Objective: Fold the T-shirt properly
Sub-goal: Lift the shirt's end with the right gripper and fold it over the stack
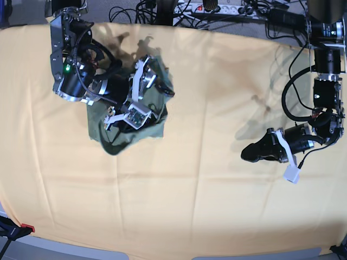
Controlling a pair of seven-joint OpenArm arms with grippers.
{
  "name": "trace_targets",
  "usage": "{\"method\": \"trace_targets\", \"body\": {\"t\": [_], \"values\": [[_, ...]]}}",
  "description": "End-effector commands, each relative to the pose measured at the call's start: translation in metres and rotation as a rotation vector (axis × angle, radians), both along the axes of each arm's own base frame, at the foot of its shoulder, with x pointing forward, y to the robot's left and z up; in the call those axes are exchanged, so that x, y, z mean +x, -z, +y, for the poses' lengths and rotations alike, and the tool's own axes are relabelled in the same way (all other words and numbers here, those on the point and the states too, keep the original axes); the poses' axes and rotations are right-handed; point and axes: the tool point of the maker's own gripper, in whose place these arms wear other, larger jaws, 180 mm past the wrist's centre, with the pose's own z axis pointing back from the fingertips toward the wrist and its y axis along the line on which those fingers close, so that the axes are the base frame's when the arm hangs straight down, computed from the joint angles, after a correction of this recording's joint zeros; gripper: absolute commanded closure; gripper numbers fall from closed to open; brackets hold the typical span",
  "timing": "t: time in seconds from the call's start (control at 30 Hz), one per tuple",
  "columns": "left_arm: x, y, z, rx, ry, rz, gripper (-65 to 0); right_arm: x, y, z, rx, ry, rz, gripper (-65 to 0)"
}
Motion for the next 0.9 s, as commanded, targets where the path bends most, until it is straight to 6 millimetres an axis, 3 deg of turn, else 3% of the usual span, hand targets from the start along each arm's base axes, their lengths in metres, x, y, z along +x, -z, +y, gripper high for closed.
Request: {"method": "trace_targets", "body": {"t": [0.0, 0.13, 0.33, 0.43, 0.47, 0.53, 0.57, 0.77, 0.87], "values": [[0.008, -0.022, 0.004, -0.022, -0.010, -0.058, 0.0, -0.001, -0.017, 0.006, 0.062, -0.021, -0.032, -45.2], [0.009, -0.022, 0.004, -0.022, -0.010, -0.059, 0.0, 0.001, -0.012, 0.002, 0.018, -0.012, -0.032, -45.2], [0.009, -0.022, 0.003, -0.024, -0.009, -0.059, 0.0, -0.007, -0.027, 0.013, 0.116, -0.058, -0.017, -44.3], [0.009, -0.021, 0.003, -0.016, -0.009, -0.058, 0.0, -0.004, -0.040, 0.014, 0.135, -0.061, -0.064, -33.3], [0.008, -0.020, 0.004, -0.008, -0.005, -0.061, 0.0, -0.001, -0.047, 0.013, 0.137, -0.057, -0.088, -26.0], [0.008, -0.019, 0.004, -0.003, -0.002, -0.063, 0.0, 0.008, -0.059, 0.006, 0.128, -0.034, -0.140, -5.0], [0.008, -0.019, 0.004, 0.001, -0.003, -0.062, 0.0, 0.013, -0.063, 0.001, 0.126, -0.015, -0.156, 0.0], [0.008, -0.017, 0.005, 0.008, -0.003, -0.061, 0.0, 0.036, -0.075, -0.041, 0.138, 0.134, -0.209, 0.0], [0.008, -0.018, 0.004, 0.006, -0.003, -0.062, 0.0, 0.039, -0.065, -0.063, 0.082, 0.196, -0.179, 0.0]]}}
